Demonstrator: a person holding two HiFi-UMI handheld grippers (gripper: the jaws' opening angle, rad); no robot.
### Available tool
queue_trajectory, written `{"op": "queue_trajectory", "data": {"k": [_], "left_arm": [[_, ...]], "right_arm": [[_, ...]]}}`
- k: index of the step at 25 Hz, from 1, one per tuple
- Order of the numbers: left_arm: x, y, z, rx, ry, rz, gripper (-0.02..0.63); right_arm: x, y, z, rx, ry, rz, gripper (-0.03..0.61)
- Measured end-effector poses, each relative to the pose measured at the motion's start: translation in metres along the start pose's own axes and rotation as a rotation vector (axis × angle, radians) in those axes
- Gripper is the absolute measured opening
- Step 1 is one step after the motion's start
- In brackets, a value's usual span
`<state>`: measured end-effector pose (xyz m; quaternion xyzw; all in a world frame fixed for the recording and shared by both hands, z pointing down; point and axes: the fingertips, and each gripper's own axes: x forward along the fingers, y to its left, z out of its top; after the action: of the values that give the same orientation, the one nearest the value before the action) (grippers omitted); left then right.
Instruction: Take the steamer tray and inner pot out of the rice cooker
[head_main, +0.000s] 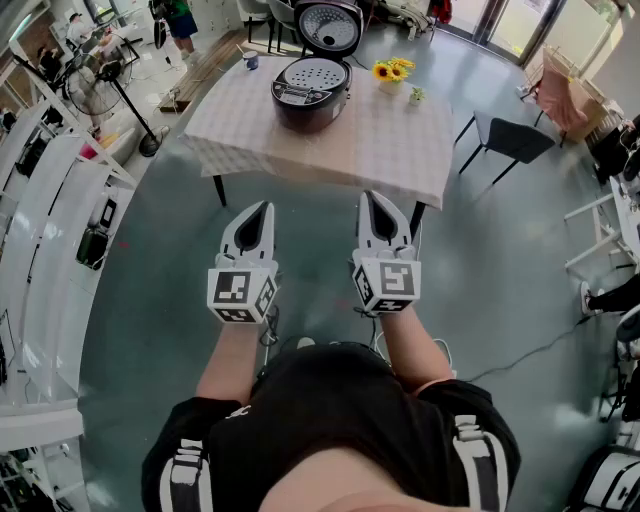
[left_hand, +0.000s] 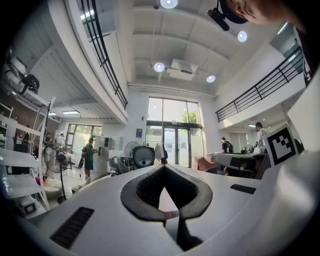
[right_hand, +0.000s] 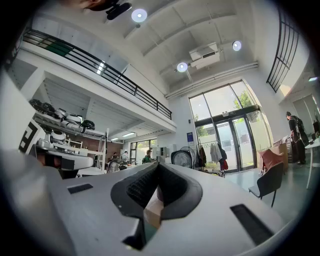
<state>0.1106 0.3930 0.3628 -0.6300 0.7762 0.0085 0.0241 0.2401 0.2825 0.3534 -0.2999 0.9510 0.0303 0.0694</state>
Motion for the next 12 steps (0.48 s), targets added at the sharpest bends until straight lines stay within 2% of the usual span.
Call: {"op": "queue_trajectory", "data": {"k": [10, 12], "left_arm": [[-0.024, -0.008, 0.009, -0.028, -0.007, -0.017, 0.002], [-0.026, -0.009, 0.013, -0.007, -0.012, -0.022, 0.002]], "right_arm": [[-0.022, 0.012, 0.007, 0.009, -0.01, 0.005, 0.0], [-0.024, 0.013, 0.006, 0.006, -0.006, 0.0, 0.0]]}}
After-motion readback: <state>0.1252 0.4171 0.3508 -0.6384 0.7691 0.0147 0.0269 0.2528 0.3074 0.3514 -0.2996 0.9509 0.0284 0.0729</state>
